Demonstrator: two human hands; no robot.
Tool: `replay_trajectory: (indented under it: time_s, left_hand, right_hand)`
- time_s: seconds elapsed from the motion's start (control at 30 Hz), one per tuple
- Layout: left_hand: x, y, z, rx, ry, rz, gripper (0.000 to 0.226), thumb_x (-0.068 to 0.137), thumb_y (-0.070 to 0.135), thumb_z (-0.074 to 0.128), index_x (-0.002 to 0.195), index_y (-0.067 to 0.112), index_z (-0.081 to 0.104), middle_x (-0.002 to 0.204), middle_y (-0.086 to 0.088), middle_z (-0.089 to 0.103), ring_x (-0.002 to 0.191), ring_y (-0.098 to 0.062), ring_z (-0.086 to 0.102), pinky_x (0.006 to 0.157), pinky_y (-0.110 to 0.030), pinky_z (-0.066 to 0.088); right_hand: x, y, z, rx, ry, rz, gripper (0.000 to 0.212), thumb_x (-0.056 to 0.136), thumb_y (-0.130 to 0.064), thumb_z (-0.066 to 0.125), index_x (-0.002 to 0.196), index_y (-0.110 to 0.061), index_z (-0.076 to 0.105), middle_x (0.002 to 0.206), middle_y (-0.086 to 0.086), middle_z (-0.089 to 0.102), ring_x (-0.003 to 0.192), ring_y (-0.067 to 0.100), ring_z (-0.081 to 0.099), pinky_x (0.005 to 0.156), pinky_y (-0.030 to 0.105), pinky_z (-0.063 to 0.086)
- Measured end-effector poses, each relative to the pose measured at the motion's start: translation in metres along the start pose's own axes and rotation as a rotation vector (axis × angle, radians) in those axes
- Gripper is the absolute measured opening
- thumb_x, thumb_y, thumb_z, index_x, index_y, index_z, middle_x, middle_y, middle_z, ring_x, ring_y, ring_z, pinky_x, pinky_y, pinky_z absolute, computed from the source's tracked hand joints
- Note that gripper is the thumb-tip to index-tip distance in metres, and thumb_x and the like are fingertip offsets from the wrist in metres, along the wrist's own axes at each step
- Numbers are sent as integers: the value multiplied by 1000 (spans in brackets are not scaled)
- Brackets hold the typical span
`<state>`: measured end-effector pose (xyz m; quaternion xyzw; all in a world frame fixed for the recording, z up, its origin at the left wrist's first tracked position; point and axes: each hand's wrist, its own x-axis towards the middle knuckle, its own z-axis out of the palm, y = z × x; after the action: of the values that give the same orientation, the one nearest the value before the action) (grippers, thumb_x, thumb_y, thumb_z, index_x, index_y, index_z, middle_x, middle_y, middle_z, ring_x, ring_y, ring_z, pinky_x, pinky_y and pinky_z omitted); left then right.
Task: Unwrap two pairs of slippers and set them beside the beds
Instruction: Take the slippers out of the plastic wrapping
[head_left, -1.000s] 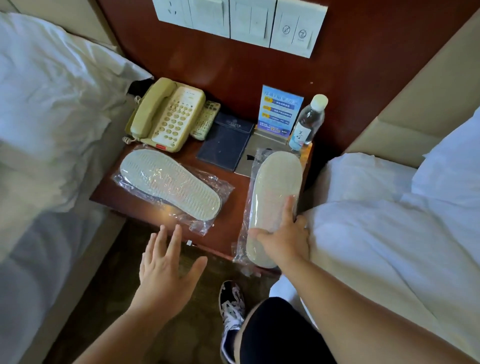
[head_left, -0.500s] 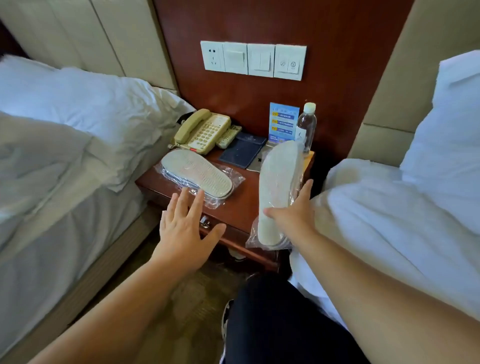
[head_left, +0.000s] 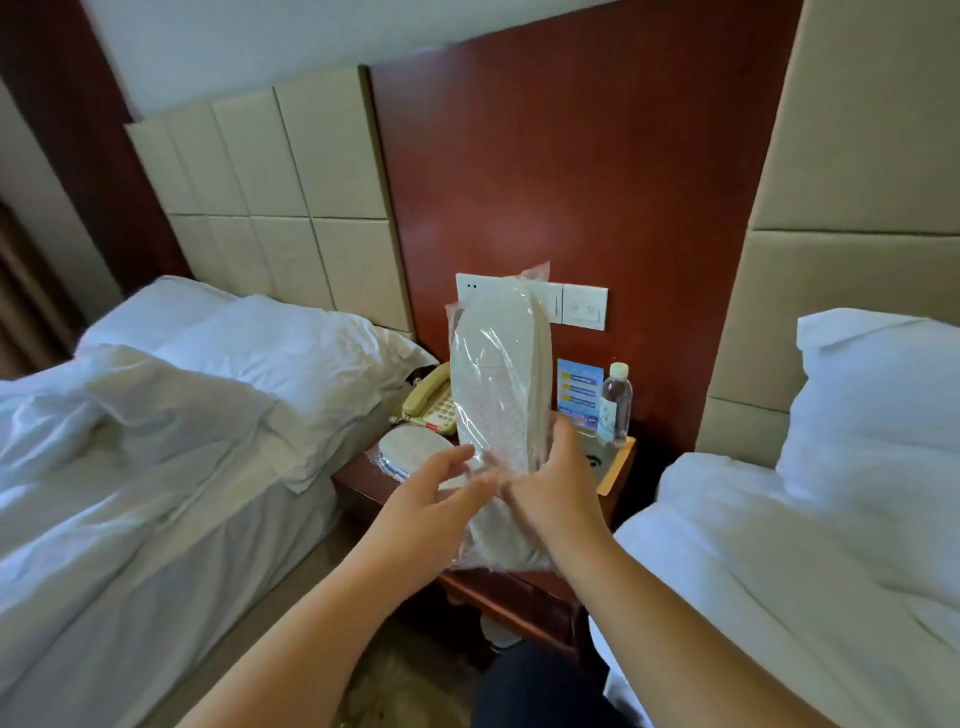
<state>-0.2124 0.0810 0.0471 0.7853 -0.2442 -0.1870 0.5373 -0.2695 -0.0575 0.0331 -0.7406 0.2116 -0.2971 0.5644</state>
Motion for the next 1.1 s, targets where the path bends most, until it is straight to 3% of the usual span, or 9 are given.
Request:
replay_trajectory:
  time_s: [0.13,0.27,0.37,0.53,0.63,0.77,0.9,1.0,1.1]
  left_hand:
    - [-8,16,2,-304,-22,-16,61,78,54,68,133,32,51,121,7,69,104,-12,69,88,-34,55]
    - [-14,23,-9,-473,-19,-37,59,73,59,68,123,28,62,115,-6,73,110,-32,66,99,-55,50]
    - [-19,24,-12,-549,3,-79,51,73,64,69,113,33,71,119,-8,70,113,-27,64,93,-48,54]
    - [-25,27,-19,-747,22,-178,40,70,61,77,92,27,79,93,-5,77,74,-17,72,61,-31,57]
    - [-25,27,-24,-993,21,-289,48,77,40,78,112,7,70,101,-11,72,73,-25,70,64,-36,56]
    - [-29,25,-32,-1165,59,-272,38,82,26,74,110,1,66,91,-15,72,70,-26,70,55,-33,58]
    - [-31,21,-42,-1257,131,-177,39,83,22,73,115,2,65,106,-17,74,83,-29,74,67,-36,62]
    - [-30,14,-46,-1285,207,-84,33,82,21,73,110,6,67,110,-15,74,98,-30,72,82,-42,59]
    - [-33,11,-47,-1283,241,-47,15,77,21,74,85,9,79,94,-14,76,94,-29,74,78,-43,60]
  right_hand:
    - [-19,-28,-6,142,-249,-81,64,74,-35,78,126,-52,45,110,-33,61,99,-13,60,69,9,52]
    - [-29,-39,-13,125,-378,-191,67,71,-21,78,125,-51,52,121,-30,60,113,-7,57,84,14,52]
    - [-36,-42,-13,54,-439,-287,63,74,-5,75,122,-42,58,135,-30,51,123,-9,49,93,12,46]
    - [-36,-48,-14,-466,-390,-674,37,78,-14,71,109,-35,68,141,-23,49,139,-2,31,117,40,23]
    - [-39,-56,-11,-631,-326,-901,28,74,-12,70,91,-34,73,126,-17,63,130,7,46,114,49,26]
    - [-50,-66,-9,-538,-171,-1074,21,75,-13,74,86,-30,73,105,-16,69,105,9,59,98,40,41]
    - [-57,-63,-15,-444,-53,-969,32,78,-26,77,109,-30,69,115,-11,60,114,9,52,94,36,44]
    - [-60,-65,-18,-214,6,-703,65,75,-43,77,133,-36,49,137,-14,43,130,5,39,99,10,37]
    - [-58,-71,-14,31,58,-316,76,67,-59,76,131,-55,35,133,-27,37,120,-12,41,75,3,44]
